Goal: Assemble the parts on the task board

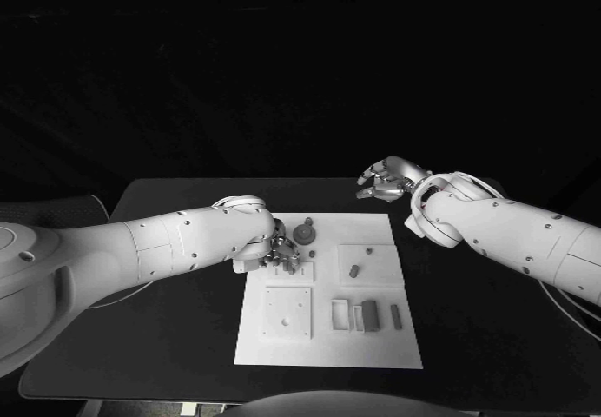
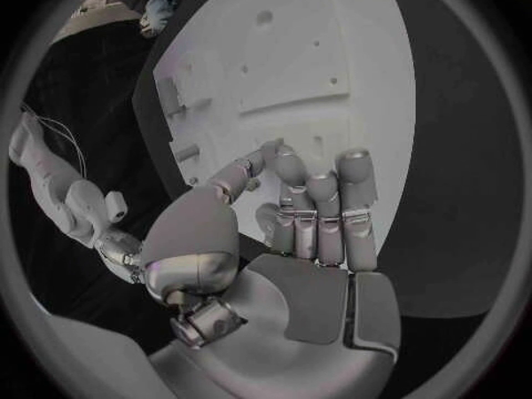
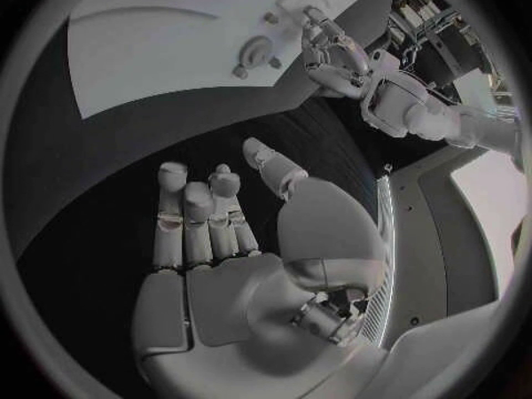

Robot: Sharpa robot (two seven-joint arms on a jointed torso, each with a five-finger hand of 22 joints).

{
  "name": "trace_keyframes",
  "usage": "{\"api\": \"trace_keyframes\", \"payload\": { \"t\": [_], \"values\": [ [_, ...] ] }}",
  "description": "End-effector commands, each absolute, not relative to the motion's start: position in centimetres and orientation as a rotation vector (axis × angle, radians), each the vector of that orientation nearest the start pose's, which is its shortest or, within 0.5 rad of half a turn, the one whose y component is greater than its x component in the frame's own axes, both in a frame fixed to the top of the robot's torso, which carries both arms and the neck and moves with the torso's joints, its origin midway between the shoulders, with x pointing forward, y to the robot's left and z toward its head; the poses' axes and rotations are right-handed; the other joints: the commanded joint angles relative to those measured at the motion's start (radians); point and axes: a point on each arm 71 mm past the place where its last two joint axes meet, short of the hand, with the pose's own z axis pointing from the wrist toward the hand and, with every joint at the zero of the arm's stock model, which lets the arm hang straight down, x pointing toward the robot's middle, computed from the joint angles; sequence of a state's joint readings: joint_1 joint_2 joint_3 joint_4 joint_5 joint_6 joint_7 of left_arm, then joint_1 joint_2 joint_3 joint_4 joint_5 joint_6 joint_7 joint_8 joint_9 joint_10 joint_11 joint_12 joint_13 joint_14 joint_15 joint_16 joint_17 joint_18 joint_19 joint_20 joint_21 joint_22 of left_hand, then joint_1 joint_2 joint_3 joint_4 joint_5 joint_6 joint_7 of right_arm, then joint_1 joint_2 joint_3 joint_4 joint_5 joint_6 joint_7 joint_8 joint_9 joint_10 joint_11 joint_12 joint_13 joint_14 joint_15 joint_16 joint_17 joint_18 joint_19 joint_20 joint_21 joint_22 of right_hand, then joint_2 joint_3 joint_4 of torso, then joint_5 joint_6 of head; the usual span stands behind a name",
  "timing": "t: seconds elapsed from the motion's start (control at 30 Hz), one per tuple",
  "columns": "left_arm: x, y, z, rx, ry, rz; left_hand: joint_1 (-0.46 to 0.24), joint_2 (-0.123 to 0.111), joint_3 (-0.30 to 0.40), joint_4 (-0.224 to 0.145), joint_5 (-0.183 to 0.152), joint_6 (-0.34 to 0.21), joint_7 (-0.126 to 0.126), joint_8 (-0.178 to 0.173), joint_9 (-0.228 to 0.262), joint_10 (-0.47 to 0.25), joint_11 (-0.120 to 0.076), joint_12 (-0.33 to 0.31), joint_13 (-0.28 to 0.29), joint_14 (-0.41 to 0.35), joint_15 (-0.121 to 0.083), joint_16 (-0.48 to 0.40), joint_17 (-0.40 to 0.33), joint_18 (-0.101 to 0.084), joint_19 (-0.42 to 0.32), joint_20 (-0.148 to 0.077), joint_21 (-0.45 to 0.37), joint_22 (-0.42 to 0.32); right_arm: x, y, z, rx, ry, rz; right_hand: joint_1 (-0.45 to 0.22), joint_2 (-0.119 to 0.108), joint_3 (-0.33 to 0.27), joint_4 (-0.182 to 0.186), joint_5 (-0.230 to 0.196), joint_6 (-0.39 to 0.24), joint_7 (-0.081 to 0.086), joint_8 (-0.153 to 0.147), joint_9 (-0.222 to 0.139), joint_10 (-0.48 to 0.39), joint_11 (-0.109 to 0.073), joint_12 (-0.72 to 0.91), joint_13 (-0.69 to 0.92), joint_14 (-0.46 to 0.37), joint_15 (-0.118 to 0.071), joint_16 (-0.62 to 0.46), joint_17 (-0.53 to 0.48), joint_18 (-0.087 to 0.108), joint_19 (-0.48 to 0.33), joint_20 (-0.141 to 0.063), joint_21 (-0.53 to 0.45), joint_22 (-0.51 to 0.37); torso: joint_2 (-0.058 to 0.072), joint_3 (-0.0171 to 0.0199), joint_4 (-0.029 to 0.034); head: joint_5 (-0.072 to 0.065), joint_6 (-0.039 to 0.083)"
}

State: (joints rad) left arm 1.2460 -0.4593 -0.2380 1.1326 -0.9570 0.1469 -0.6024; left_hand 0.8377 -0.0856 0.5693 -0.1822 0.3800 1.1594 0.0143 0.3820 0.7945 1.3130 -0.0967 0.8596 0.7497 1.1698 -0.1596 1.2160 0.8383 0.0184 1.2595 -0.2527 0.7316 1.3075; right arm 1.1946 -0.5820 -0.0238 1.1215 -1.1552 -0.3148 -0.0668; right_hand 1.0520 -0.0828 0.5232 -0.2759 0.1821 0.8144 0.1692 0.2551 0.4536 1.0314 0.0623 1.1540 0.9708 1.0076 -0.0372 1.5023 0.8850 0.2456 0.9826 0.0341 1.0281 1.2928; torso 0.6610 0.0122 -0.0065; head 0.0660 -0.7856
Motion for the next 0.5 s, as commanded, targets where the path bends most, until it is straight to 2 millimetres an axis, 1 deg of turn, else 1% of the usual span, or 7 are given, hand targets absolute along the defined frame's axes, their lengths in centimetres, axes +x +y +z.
{"api": "trace_keyframes", "payload": {
  "t": [0.03,0.07,0.1,0.27,0.5],
  "values": [
    [51.16,14.17,-28.72,-0.178,2.489,-0.222,-0.013,0.000,-0.003,0.006,-0.006,0.027,-0.007,-0.004,-0.001,-0.009,-0.004,0.005,-0.002,-0.008,-0.012,0.004,-0.002,0.034,-0.011,-0.005,0.004,0.021,55.45,-18.68,-20.89,0.181,1.732,0.681,-0.007,0.002,-0.005,0.002,0.000,0.001,0.006,-0.004,-0.001,-0.010,0.000,0.004,-0.001,-0.001,-0.003,-0.003,-0.002,0.016,-0.002,-0.007,-0.006,-0.001,0.000,0.0003,-0.0005,-0.001,-0.001],
    [51.16,14.16,-28.72,-0.179,2.489,-0.223,-0.013,-0.001,-0.003,0.006,-0.007,0.027,-0.007,-0.004,-0.001,-0.009,-0.004,0.005,-0.002,-0.008,-0.012,0.004,-0.002,0.034,-0.011,-0.005,0.004,0.021,55.44,-18.66,-20.89,0.181,1.732,0.682,-0.007,0.002,-0.005,0.002,0.000,0.001,0.006,-0.004,-0.001,-0.010,0.000,0.004,-0.001,-0.001,-0.003,-0.003,-0.002,0.016,-0.002,-0.007,-0.006,-0.001,0.001,-0.0001,-0.0004,-0.001,-0.001],
    [51.17,14.16,-28.72,-0.179,2.488,-0.223,-0.014,-0.001,-0.004,0.006,-0.009,0.027,-0.007,-0.005,-0.001,-0.009,-0.004,0.005,-0.002,-0.009,-0.012,0.004,-0.002,0.034,-0.011,-0.005,0.005,0.021,55.44,-18.66,-20.89,0.181,1.732,0.682,-0.007,0.002,-0.005,0.002,0.000,0.001,0.006,-0.004,-0.001,-0.010,0.000,0.004,-0.001,-0.001,-0.003,-0.003,-0.002,0.016,-0.002,-0.007,-0.006,-0.001,0.001,0.0002,-0.0006,-0.001,-0.001],
    [51.16,14.15,-28.77,-0.180,2.491,-0.226,-0.017,-0.005,-0.006,0.007,-0.039,0.026,-0.008,-0.006,0.002,-0.011,-0.004,0.008,-0.005,-0.011,-0.013,0.008,-0.007,0.035,-0.013,-0.007,0.006,0.020,55.42,-18.62,-20.88,0.180,1.732,0.683,-0.008,0.002,-0.005,0.002,0.000,0.001,0.006,-0.004,-0.001,-0.010,0.000,0.004,-0.001,-0.001,-0.003,-0.003,-0.002,0.016,-0.002,-0.007,-0.006,-0.001,0.000,0.0001,-0.0002,-0.002,-0.002],
    [51.08,14.16,-28.84,-0.169,2.506,-0.219,-0.008,-0.004,-0.004,0.000,-0.046,0.027,-0.008,-0.007,0.004,-0.012,-0.005,0.009,-0.007,-0.012,-0.014,0.011,-0.010,0.036,-0.014,-0.008,0.007,0.020,55.38,-18.55,-20.87,0.179,1.733,0.685,-0.008,0.002,-0.005,0.003,0.000,0.001,0.006,-0.004,-0.001,-0.010,0.000,0.004,-0.001,-0.002,-0.003,-0.002,-0.002,0.016,-0.003,-0.007,-0.006,-0.001,0.000,-0.0002,0.0002,-0.002,-0.004]
  ]
}}
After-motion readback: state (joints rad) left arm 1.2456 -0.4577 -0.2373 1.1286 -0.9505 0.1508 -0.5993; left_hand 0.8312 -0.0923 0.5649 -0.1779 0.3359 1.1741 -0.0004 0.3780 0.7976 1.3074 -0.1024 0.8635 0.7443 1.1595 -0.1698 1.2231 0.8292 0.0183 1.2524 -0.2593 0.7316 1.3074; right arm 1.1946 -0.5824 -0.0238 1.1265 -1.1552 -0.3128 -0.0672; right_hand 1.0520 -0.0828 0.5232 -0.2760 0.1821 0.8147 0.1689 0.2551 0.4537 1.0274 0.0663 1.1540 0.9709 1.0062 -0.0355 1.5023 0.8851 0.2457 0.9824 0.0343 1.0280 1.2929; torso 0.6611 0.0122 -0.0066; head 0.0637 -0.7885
